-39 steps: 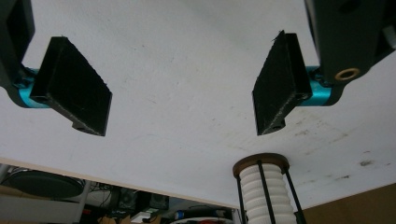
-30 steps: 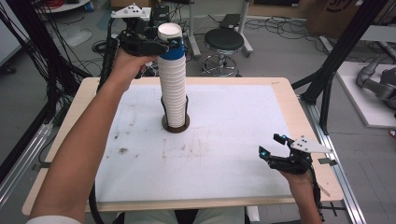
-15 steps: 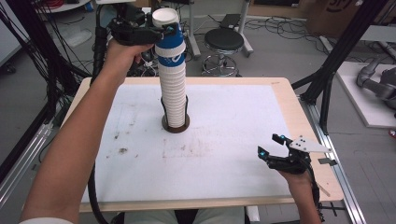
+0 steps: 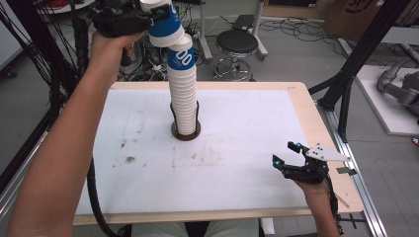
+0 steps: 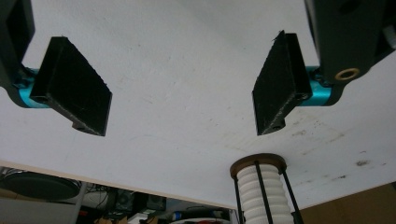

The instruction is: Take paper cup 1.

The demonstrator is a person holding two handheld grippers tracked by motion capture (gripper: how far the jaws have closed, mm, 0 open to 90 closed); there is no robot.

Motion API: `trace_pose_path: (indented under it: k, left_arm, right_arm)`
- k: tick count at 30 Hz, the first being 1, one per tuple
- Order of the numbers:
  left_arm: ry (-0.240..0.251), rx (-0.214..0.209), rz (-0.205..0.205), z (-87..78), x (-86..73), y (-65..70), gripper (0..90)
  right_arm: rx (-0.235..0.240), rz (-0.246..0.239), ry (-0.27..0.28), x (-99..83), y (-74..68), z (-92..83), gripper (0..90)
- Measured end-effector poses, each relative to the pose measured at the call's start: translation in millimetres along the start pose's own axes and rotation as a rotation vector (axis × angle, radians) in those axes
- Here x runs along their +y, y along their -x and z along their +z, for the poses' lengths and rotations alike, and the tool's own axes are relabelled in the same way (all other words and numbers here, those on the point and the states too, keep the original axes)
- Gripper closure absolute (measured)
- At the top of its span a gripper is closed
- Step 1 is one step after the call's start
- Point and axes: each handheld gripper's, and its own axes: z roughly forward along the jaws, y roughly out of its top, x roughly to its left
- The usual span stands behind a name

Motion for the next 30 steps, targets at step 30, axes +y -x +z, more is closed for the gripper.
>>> trace_pose_path:
  k: [30]
  left_arm:
    - [-0.061, -0.032, 0.003, -96.1, -92.2, 0.5, 29.0]
  right_arm:
    - [0.030, -0.020, -0.015, 2.1, -7.0, 7.8, 20.2]
